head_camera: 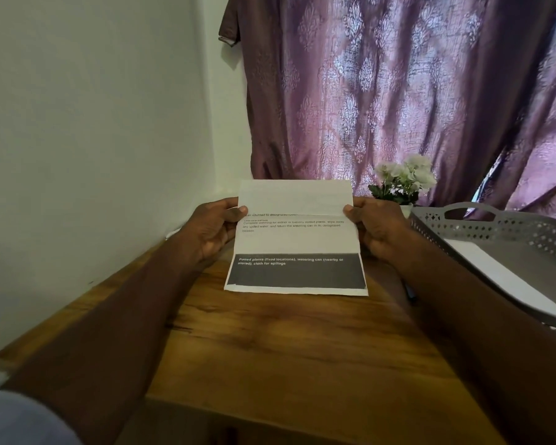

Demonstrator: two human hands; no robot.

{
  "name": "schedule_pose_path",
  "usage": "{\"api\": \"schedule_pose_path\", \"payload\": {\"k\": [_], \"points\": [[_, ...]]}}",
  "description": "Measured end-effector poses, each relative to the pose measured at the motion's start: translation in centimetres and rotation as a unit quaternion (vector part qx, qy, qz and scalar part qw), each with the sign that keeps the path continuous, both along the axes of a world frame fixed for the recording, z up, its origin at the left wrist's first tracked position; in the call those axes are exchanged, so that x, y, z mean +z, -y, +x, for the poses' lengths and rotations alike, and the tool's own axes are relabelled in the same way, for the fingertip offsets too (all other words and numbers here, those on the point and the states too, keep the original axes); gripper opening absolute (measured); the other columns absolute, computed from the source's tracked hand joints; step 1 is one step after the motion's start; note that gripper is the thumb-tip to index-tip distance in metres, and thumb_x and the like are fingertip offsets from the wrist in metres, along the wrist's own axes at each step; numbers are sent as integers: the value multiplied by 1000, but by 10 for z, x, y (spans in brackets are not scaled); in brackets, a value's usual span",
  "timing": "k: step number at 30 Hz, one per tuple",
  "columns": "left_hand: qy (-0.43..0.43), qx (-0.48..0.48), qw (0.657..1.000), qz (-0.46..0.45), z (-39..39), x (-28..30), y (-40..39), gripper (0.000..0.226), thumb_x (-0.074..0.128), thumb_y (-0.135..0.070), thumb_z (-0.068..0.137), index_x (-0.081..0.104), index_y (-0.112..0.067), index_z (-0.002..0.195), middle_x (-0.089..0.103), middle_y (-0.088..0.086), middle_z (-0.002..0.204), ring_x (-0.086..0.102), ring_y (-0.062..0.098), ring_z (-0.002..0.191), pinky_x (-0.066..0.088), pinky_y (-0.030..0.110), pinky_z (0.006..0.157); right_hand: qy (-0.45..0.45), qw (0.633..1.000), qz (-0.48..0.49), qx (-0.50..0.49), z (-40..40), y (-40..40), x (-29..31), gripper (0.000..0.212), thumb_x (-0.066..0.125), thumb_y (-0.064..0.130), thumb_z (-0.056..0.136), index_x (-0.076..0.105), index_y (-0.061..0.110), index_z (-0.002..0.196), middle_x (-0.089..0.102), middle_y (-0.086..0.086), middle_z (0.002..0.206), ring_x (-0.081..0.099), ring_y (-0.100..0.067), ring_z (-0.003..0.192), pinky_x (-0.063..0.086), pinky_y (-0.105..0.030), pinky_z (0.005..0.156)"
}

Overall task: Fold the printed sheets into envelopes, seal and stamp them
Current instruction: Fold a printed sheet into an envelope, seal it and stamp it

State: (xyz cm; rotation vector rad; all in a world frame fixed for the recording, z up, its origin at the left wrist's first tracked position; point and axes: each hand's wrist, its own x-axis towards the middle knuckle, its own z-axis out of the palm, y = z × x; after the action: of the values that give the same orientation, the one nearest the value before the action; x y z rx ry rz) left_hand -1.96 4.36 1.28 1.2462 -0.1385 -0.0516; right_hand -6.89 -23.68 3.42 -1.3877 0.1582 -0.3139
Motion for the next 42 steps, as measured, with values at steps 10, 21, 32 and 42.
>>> {"api": "schedule_pose_path", "payload": {"k": [10, 21, 32, 42], "points": [[-18, 36, 999, 0, 5, 0, -5, 20, 69, 2, 95, 71, -8, 112, 80, 14, 103, 79, 28, 88, 65, 34, 65, 24, 999, -26, 23, -10, -1, 1, 18, 59, -7, 97, 69, 6, 104, 73, -18, 101, 71, -27, 77, 56, -26, 48], [-31, 48, 998, -4, 1, 2, -3, 27, 68, -3, 92, 76, -2, 117, 75, 16, 107, 77, 24, 79, 62, 30, 60, -13, 1000, -4, 6, -9, -3, 1, 25, 53, -2, 94, 76, 8, 89, 75, -14, 97, 70, -23, 75, 56, -26, 51], [-4, 31, 999, -13, -1, 5, -4, 24, 68, -18, 94, 77, -11, 116, 78, 7, 106, 77, 20, 84, 62, 29, 68, 46, 999, 13, -10, -12, -6, 0, 32, 65, -12, 90, 71, 2, 117, 71, -24, 109, 68, -26, 77, 59, -29, 59], [1, 110, 994, 22, 0, -1, -3, 14, 82, -20, 86, 81, -16, 99, 82, 5, 93, 78, 24, 82, 58, 27, 53, 48, 998, 22, -23, -10, -14, -4, 9, 74, -1, 87, 75, 8, 88, 73, -20, 94, 69, -32, 83, 62, -38, 69]]}}
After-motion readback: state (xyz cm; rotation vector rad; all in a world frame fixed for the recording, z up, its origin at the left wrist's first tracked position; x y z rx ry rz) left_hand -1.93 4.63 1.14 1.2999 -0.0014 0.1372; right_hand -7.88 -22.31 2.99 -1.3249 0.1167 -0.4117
